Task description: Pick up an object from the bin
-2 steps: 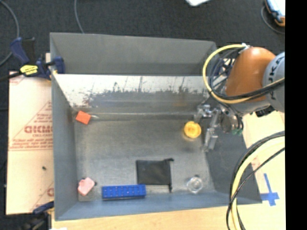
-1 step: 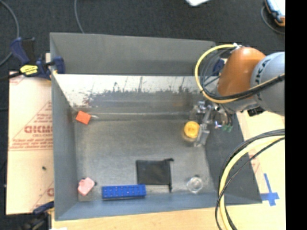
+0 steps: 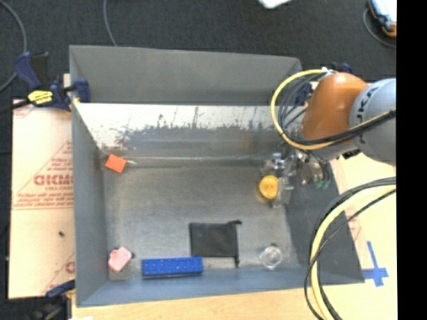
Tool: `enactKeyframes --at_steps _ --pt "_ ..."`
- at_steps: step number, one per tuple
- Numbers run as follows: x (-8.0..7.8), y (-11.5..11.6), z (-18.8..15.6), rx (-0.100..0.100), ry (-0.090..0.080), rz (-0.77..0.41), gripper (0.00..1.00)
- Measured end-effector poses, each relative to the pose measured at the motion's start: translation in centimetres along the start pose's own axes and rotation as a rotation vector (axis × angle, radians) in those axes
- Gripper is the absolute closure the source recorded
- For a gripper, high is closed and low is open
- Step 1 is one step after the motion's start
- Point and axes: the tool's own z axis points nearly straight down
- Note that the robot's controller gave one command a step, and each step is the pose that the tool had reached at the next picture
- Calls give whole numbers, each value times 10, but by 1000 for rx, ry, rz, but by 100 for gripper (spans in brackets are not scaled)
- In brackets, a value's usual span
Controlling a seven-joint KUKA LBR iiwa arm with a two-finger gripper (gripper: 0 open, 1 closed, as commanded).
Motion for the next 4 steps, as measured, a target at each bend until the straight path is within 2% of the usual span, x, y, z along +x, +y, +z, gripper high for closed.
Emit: enactKeyframes --at_steps 4 --pt "0 0 0 0 0 -5 100"
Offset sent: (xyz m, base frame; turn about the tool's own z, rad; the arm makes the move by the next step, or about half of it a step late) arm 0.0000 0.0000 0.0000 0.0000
